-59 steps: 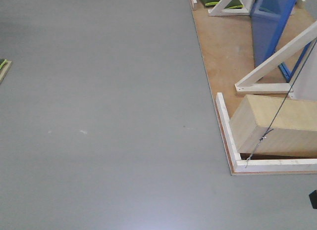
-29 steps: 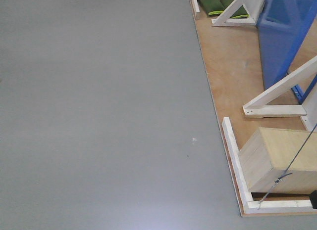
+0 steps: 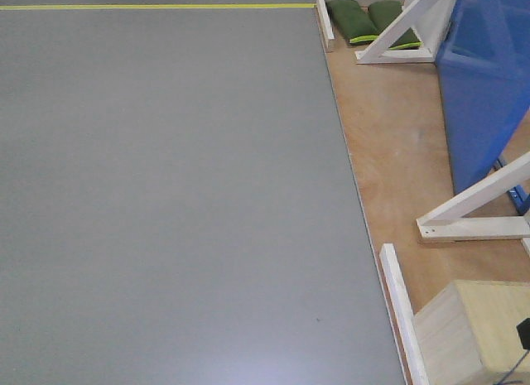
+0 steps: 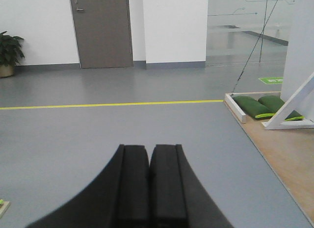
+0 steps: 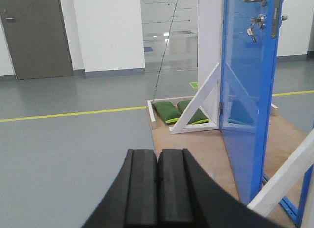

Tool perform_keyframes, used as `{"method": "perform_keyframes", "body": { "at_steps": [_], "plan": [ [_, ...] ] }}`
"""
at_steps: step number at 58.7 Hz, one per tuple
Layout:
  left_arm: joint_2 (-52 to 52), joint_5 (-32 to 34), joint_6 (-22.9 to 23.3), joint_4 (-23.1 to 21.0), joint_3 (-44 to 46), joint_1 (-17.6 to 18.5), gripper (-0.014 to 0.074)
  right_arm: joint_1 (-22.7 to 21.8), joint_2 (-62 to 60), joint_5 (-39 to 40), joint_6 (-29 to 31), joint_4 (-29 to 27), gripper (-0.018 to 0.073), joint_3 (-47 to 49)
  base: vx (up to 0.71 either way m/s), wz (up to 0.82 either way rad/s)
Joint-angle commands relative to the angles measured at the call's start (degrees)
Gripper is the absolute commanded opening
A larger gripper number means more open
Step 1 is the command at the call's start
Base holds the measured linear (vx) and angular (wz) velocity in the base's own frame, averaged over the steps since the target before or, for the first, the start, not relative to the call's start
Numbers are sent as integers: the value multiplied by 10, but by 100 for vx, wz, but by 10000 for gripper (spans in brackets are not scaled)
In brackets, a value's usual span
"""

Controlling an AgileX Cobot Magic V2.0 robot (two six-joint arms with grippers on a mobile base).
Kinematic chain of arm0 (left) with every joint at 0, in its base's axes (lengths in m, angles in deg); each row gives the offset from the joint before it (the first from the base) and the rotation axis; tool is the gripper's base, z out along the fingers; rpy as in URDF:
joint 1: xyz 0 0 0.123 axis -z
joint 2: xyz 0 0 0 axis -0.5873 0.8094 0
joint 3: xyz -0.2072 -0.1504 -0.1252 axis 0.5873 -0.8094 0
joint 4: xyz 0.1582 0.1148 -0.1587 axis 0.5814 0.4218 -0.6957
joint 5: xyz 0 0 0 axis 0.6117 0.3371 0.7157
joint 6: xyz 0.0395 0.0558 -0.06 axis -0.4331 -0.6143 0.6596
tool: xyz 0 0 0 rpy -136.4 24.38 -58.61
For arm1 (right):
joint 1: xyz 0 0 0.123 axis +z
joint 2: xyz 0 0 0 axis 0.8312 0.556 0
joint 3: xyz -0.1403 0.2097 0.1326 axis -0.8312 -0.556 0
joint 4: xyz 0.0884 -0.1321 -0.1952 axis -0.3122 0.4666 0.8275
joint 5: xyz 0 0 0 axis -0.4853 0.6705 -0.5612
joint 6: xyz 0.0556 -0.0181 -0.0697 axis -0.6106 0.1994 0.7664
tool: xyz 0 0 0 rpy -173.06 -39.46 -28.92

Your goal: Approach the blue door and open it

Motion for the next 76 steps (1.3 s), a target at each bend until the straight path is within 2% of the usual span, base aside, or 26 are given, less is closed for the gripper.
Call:
{"method": "perform_keyframes", "body": {
  "at_steps": [1, 76],
  "plan": [
    [-9, 48, 4, -1, 11, -2, 73, -2, -9, 49, 0, 3, -1, 0, 43, 0],
    [-9, 48, 4, -1, 12, 0, 73, -2, -9, 49, 0, 3, -1, 0, 40, -1]
  ]
}}
